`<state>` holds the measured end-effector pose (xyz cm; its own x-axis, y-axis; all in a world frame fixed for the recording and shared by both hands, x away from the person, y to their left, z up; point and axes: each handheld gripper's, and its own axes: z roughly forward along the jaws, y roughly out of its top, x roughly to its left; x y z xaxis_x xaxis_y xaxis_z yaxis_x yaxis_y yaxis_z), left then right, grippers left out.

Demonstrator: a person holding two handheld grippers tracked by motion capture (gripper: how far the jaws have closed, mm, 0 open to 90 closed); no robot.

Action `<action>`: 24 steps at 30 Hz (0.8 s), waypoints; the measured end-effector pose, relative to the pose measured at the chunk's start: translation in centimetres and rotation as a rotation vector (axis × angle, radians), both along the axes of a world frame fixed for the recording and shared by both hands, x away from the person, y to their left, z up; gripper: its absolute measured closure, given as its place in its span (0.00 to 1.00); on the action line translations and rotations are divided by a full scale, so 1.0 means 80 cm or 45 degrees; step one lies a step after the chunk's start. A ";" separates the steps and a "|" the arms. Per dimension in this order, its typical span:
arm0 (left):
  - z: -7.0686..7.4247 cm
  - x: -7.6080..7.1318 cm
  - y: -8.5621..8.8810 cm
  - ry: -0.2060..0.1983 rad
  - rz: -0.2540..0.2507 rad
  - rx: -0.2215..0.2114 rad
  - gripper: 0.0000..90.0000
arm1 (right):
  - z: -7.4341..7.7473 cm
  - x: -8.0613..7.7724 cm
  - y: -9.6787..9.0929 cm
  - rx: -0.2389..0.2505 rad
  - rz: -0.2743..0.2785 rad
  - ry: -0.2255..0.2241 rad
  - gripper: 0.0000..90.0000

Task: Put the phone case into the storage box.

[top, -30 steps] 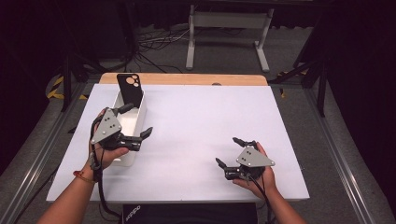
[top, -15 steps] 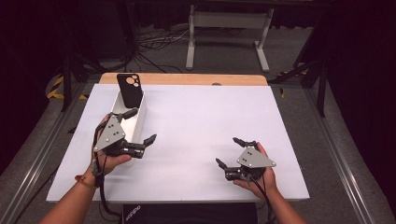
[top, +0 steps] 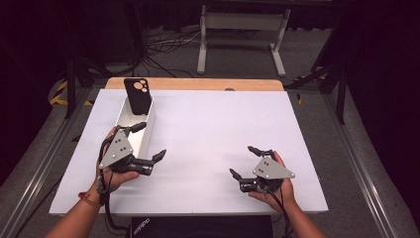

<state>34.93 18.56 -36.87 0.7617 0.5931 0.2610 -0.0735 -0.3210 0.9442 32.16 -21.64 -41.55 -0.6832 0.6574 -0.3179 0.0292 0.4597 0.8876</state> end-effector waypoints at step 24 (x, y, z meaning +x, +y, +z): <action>-0.020 -0.020 -0.005 0.029 -0.024 0.064 0.04 | 0.002 -0.006 0.007 -0.008 0.013 0.004 0.15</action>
